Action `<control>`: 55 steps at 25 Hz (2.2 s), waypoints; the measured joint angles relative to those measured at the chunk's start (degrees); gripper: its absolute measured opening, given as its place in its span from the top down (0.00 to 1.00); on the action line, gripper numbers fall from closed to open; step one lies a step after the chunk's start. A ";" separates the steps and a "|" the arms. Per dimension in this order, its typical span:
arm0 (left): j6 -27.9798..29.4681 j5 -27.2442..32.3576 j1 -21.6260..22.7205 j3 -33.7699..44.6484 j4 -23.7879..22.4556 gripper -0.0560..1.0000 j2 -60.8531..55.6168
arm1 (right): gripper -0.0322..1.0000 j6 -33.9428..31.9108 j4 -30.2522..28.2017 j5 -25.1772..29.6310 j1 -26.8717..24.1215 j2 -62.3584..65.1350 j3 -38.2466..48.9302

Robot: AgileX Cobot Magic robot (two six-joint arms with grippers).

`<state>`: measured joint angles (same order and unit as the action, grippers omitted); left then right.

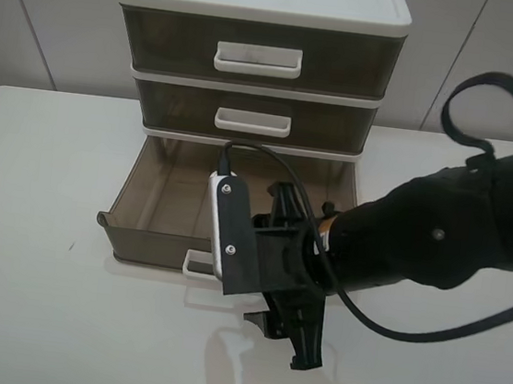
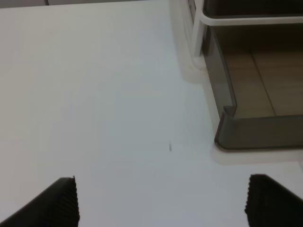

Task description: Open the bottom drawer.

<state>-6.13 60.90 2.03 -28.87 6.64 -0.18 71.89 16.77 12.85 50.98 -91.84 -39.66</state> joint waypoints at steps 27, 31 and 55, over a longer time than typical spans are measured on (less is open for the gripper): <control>0.00 0.00 0.00 0.00 0.00 0.27 0.00 | 0.20 -65.21 -5.23 27.89 -44.15 40.08 0.01; 0.00 0.00 0.00 0.00 0.00 0.27 0.00 | 0.20 -68.64 -7.83 32.26 -49.34 51.87 0.01; 0.00 0.00 0.00 0.00 0.00 0.27 0.00 | 0.20 -70.50 -15.47 46.39 -49.84 91.92 9.08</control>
<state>-6.13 60.90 2.03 -28.87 6.64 -0.18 1.39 1.30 59.24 1.14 0.08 -30.58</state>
